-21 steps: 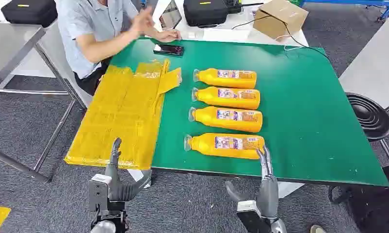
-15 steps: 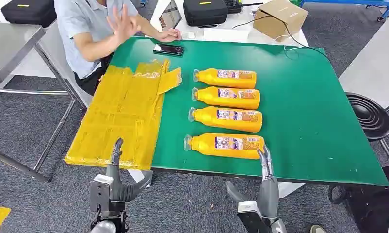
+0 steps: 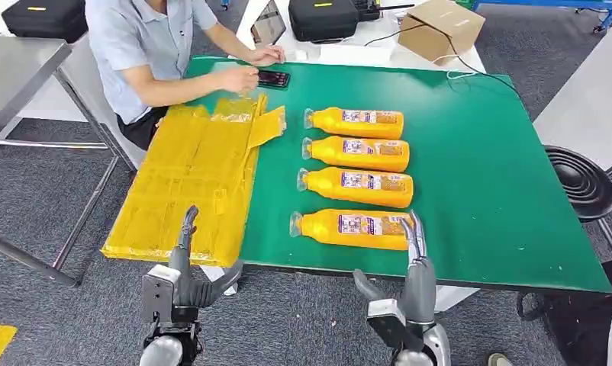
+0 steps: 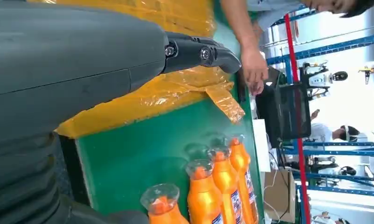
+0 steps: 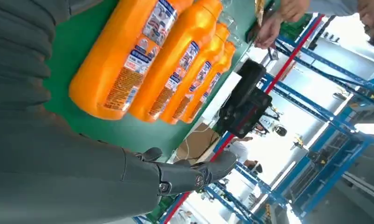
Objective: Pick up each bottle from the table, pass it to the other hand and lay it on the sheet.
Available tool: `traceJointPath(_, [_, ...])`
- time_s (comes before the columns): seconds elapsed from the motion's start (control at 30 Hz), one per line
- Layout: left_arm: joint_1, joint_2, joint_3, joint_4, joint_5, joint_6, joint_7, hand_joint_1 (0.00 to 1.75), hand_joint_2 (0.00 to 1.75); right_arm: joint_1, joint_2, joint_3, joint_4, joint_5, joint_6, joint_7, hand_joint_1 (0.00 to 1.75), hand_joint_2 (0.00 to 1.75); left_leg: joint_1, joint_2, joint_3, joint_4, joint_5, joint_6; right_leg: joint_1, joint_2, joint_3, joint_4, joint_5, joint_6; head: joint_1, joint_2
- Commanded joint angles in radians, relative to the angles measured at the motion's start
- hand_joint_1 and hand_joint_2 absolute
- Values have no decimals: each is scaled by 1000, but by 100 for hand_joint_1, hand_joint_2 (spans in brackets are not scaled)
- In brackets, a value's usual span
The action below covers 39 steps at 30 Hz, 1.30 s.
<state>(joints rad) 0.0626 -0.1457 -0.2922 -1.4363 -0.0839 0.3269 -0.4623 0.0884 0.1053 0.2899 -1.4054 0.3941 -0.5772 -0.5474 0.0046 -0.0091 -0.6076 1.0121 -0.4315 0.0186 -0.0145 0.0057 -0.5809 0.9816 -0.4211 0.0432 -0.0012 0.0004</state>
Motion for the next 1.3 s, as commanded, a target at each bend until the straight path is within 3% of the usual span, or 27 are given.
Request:
traceJointPath(0.03, [-52, 22, -32, 71, -1, -27, 6, 0, 175, -90, -24, -26, 108, 46, -11, 5, 0, 175, 0, 0, 4, -2, -1, -1, 0, -1, 4, -1, -1, -2, 0, 0])
traceJointPath(0.2, [-105, 8, -96, 145, 20, -79, -6, 0, 175, -351, -79, -35, 388, 197, -2, 76, 0, 175, 0, 4, 3, -2, 1, 0, 0, 3, 2, -3, 2, -1, 0, 0])
traceJointPath(0.4, [-120, 8, -117, 165, 37, -79, -14, 0, 175, -474, -92, 15, 586, 336, 4, 150, 0, 175, 0, 3, 3, -2, 3, 2, 0, 2, 3, -2, 3, -1, 0, 0])
traceJointPath(0.47, [-122, 9, -113, 161, 40, -80, -13, 0, 175, -514, -80, 33, 664, 375, 32, 208, 0, 175, -1, 2, 2, -1, 3, 2, -1, 1, 2, -1, 2, 1, 0, 0])
traceJointPath(0.6, [-124, 4, -115, 159, 39, -85, -9, 0, 175, -572, -62, 91, 776, 526, -47, 328, 0, 175, 0, 5, 4, -1, 1, 1, 0, 3, 4, -1, 2, 0, 0, 0])
traceJointPath(0.67, [-130, 3, -117, 161, 36, -87, -6, 0, 175, -597, -56, 100, 820, 551, -29, 356, 0, 175, 0, 2, 2, 0, 2, 2, 0, 1, 2, 0, 2, 1, 0, 0])
traceJointPath(0.83, [-137, 1, -115, 173, 37, -95, -4, 0, 175, -590, -28, 75, 834, 444, 114, 287, 0, 175, 0, 1, 2, 0, 2, 2, 0, 1, 3, 0, 2, 0, 0, 0])
traceJointPath(1.0, [-145, -1, -124, 183, 38, -100, -3, 0, 175, -553, -37, 116, 806, 433, 132, 216, 0, 175, 0, -1, 3, -1, 3, 2, 0, -1, 4, -2, 2, 0, 0, 0])
traceJointPath(1.3, [-145, 0, -127, 175, 39, -103, -3, 0, 175, -549, -48, 141, 798, 449, 146, 231, 0, 175, -1, -1, 1, 0, 3, 2, -1, -1, 2, 0, 1, 1, 0, 0])
